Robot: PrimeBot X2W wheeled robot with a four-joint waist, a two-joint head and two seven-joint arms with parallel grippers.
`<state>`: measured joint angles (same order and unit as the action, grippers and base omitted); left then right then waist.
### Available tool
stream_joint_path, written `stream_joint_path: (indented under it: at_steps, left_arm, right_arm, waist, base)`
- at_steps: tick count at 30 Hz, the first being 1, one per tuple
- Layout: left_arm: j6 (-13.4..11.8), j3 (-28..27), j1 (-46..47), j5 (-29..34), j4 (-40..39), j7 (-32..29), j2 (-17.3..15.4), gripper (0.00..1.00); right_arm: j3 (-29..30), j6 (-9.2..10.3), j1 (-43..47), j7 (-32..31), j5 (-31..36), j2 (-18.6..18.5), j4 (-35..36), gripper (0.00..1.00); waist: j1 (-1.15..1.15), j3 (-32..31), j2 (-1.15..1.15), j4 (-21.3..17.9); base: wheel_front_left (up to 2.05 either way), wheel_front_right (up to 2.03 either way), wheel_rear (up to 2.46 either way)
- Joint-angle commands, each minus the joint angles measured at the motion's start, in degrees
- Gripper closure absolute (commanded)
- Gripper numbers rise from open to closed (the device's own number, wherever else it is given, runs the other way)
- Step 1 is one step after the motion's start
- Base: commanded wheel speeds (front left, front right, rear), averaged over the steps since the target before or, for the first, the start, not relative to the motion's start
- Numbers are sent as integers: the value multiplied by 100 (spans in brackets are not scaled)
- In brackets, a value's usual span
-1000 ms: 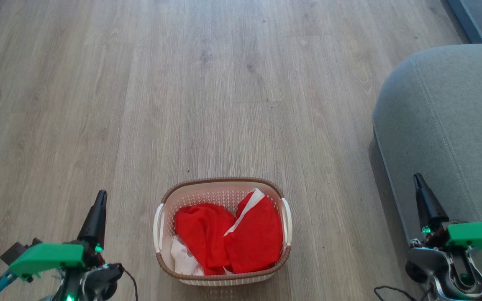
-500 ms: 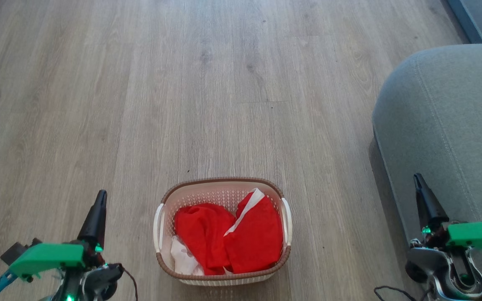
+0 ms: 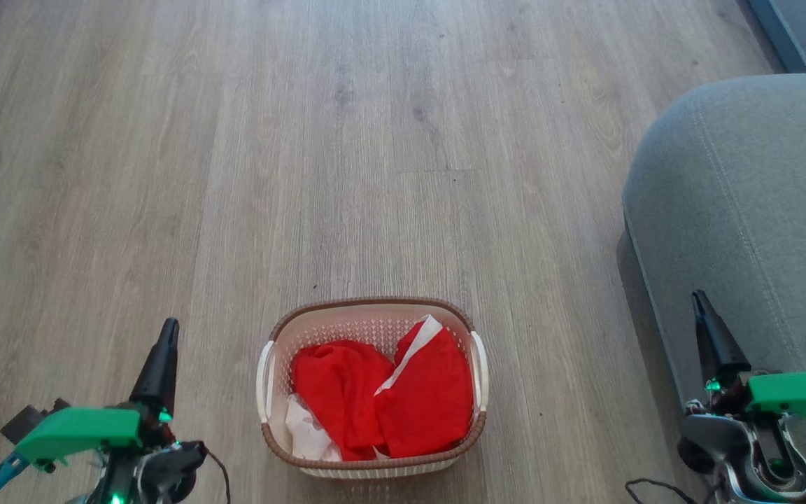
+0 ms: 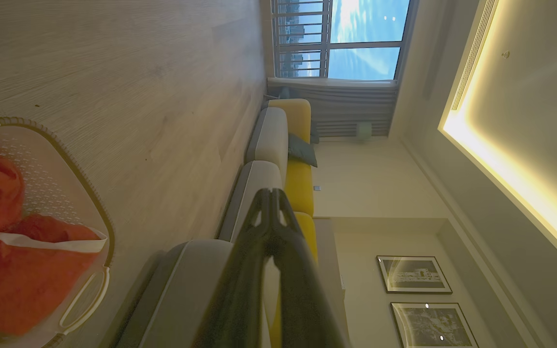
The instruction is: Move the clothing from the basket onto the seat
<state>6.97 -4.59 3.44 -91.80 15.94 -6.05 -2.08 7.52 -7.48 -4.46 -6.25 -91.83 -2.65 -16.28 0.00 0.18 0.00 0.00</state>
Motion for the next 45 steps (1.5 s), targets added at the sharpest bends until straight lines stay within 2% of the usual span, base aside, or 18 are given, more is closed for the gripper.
stream_joint_path:
  at_steps: [1,45]
  left_arm:
    - [52,-191,275,-39,-191,-42,-79,100]
    - [52,-191,275,-39,-191,-42,-79,100]
  right_arm:
    - [-102,-1,-172,-22,-36,-22,225,100]
    - [-102,-1,-172,-22,-36,-22,225,100]
  waist:
    - [0,0,0,0]
    - [0,0,0,0]
  base:
    - [0,0,0]
    - [0,0,0]
